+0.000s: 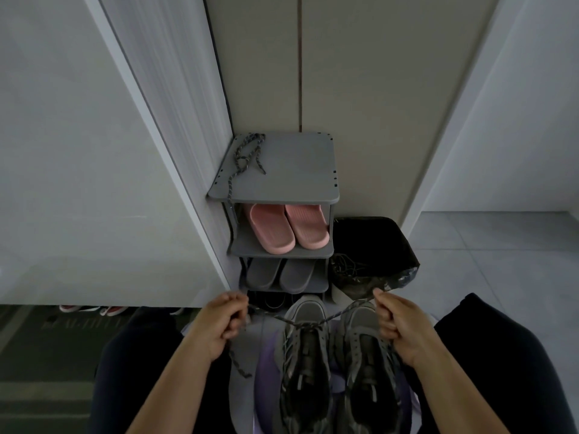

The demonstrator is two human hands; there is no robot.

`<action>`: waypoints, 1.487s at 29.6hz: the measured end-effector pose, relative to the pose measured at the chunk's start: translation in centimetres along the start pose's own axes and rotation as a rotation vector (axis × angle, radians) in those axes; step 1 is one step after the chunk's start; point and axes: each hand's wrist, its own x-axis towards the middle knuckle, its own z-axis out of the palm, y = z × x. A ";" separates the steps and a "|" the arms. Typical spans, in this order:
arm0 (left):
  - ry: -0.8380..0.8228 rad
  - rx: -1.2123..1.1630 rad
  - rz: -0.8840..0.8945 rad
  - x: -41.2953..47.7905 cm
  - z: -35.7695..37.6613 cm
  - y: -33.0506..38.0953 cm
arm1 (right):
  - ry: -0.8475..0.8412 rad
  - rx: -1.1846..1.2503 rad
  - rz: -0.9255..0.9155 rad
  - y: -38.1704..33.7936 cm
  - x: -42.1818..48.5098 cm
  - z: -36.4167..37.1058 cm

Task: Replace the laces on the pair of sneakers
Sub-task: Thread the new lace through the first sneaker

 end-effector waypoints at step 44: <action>-0.075 0.774 0.290 0.8 6.6 -7.3 | -0.242 -1.089 -0.208 2.9 4.1 6.2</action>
